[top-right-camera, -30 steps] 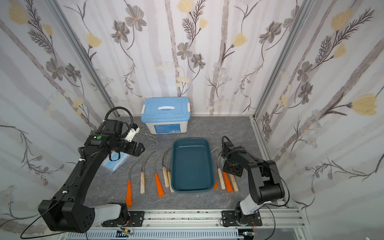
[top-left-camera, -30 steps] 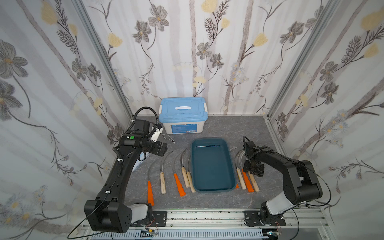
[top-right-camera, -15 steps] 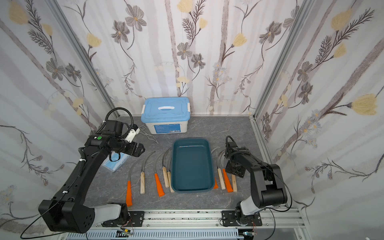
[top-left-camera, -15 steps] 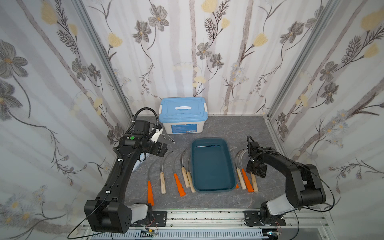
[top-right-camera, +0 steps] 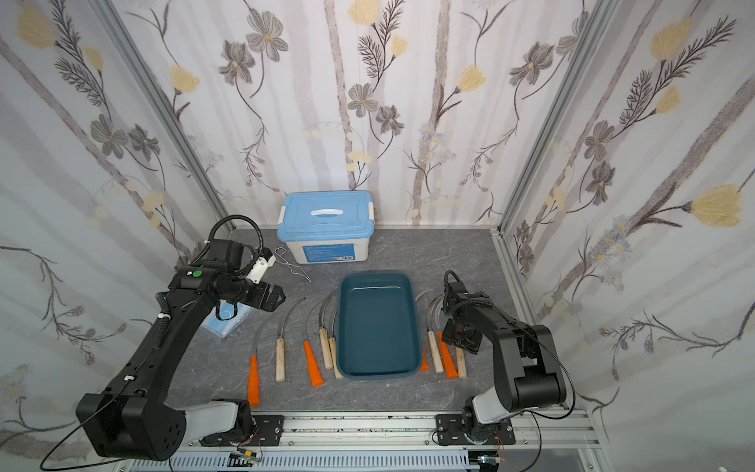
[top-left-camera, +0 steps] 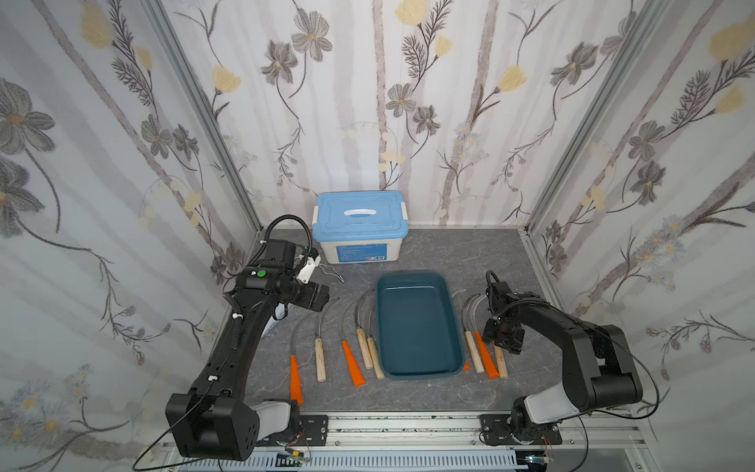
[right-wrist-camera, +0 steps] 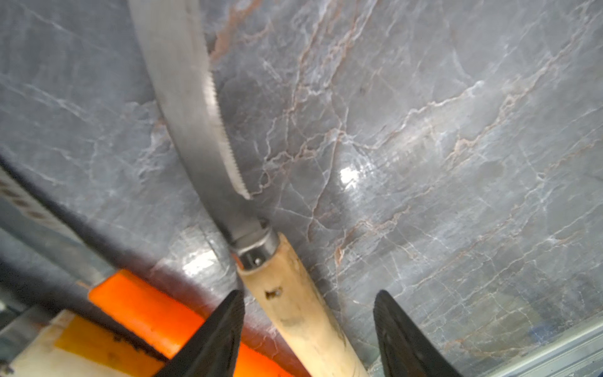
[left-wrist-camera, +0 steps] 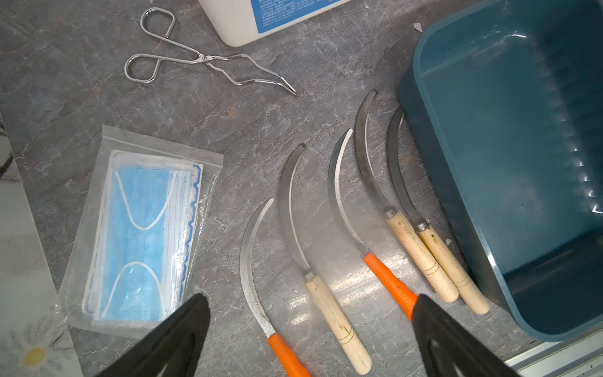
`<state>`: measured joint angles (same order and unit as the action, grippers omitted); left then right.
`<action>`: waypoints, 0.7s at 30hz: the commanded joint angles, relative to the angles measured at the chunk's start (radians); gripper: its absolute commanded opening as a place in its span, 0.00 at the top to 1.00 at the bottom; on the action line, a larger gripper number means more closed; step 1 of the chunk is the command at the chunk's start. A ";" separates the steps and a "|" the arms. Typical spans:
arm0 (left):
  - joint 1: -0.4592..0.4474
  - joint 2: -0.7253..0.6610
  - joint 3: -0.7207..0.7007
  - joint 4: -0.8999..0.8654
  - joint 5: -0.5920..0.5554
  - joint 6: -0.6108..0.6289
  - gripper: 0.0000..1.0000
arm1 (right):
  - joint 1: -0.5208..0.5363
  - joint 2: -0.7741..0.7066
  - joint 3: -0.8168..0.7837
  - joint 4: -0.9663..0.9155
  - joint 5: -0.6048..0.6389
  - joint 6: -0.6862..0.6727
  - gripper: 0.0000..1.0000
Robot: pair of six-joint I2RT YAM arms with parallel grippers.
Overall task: Put small sickles into storage boxes
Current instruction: Pick up the sickle at the center of the board.
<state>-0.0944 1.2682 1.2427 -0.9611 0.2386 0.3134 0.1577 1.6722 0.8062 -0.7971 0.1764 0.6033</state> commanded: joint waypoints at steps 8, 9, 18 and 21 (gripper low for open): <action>-0.001 -0.004 -0.011 0.017 0.000 0.006 0.00 | 0.000 0.027 -0.004 0.032 -0.014 0.021 0.40; -0.001 -0.004 -0.012 0.016 0.000 0.006 0.00 | 0.000 0.032 -0.004 0.033 -0.015 0.022 0.41; -0.001 -0.032 -0.019 0.014 -0.004 0.013 0.00 | 0.000 0.033 -0.003 0.036 -0.005 0.033 0.47; -0.001 -0.035 -0.020 0.015 -0.004 0.018 0.00 | 0.000 0.034 -0.003 0.038 -0.003 0.039 0.50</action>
<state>-0.0948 1.2388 1.2243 -0.9539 0.2359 0.3145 0.1577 1.6962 0.8062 -0.7860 0.1532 0.6182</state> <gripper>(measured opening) 0.997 0.502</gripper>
